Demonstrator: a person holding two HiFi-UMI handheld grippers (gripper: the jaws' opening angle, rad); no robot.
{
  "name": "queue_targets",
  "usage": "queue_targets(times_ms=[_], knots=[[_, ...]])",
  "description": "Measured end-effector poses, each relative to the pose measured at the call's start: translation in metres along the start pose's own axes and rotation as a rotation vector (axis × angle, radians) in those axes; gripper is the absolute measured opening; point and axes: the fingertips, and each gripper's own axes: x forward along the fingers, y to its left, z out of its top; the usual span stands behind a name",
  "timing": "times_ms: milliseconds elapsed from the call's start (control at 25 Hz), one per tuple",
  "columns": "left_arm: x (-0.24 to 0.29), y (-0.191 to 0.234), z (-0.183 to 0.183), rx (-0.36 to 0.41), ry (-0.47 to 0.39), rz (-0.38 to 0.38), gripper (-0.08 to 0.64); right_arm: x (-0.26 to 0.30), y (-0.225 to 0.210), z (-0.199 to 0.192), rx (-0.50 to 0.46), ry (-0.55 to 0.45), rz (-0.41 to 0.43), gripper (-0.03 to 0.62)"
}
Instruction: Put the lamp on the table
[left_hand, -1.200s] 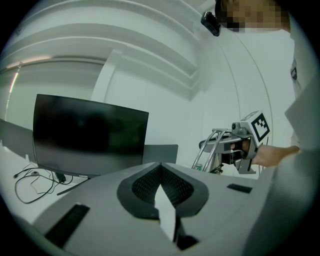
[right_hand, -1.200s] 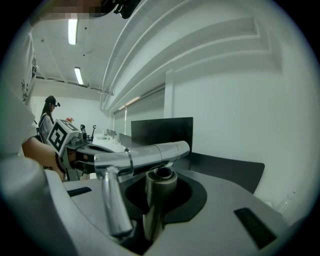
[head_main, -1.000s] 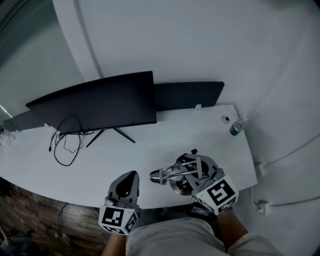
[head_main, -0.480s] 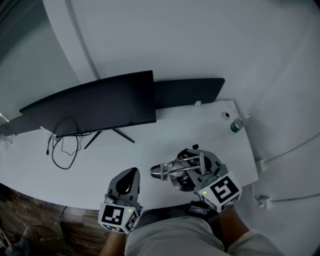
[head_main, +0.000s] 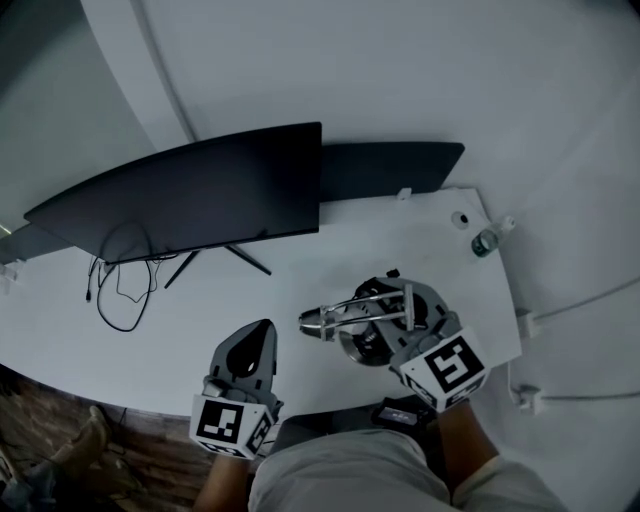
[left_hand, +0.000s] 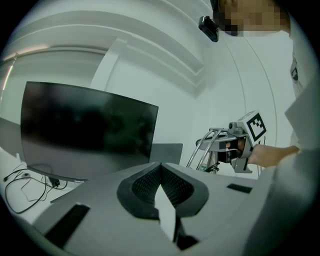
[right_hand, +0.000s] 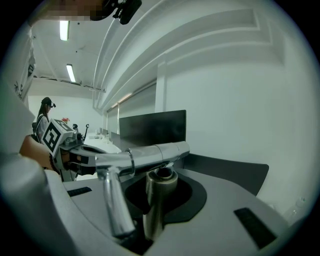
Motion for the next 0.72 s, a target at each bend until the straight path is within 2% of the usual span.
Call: queue_targets(times_ms=[720], knots=[[0.032, 0.043, -0.027, -0.034, 0.045, 0.015, 0.002, 0.077, -0.014, -0.028, 0.002, 0.013, 0.035, 0.052]])
